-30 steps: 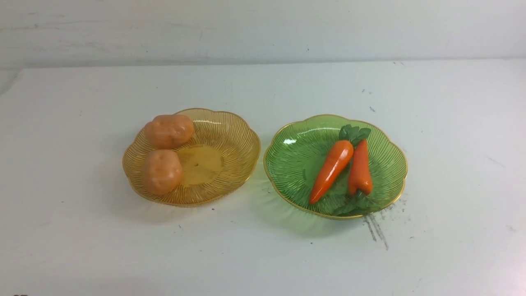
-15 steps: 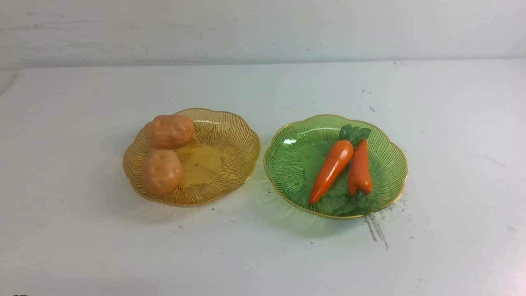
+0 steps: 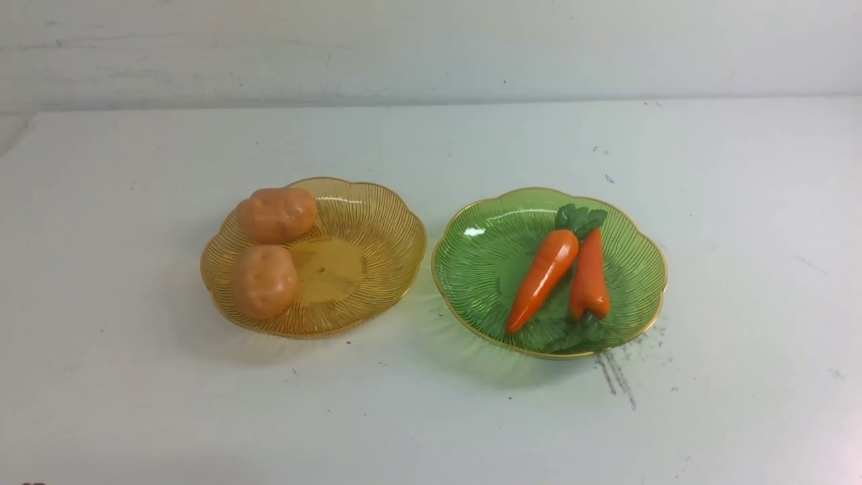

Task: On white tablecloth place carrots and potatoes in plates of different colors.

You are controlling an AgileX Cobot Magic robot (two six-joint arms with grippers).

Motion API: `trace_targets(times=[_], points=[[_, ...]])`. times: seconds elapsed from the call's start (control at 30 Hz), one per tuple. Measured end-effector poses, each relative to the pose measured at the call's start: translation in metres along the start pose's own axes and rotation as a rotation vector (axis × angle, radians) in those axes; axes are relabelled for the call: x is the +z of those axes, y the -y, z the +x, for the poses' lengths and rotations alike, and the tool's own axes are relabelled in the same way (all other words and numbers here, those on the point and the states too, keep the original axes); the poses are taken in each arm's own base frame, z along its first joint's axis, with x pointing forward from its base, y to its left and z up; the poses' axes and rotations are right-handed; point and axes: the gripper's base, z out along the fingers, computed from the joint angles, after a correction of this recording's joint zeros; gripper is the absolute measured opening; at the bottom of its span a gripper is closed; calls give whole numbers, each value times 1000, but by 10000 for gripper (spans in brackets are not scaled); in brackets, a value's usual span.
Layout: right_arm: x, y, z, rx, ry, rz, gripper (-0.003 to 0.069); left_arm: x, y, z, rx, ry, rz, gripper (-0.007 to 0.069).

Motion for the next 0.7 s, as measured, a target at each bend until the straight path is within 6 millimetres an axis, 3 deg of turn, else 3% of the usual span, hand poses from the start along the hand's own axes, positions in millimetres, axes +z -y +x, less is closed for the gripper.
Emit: trace_targets(times=[0.1,0.17,0.2,0.3,0.47,0.7], points=[[2,5,20,-58,-52,74,-15,0,0,0,-3,0,0,-3],[3,14,49,-118,-138,198,-15,0,0,0,-3,-1,0,-3],[3,14,51,-120,-145,198,-15,0,0,0,-3,-1,0,-3],[-2,26,87,-155,-265,346,-15,0,0,0,-3,-1,0,-3],[-11,34,103,-134,-421,484,-15,0,0,0,-3,0,0,-3],[-12,35,103,-73,-415,518,-15,0,0,0,-3,0,0,-3]])
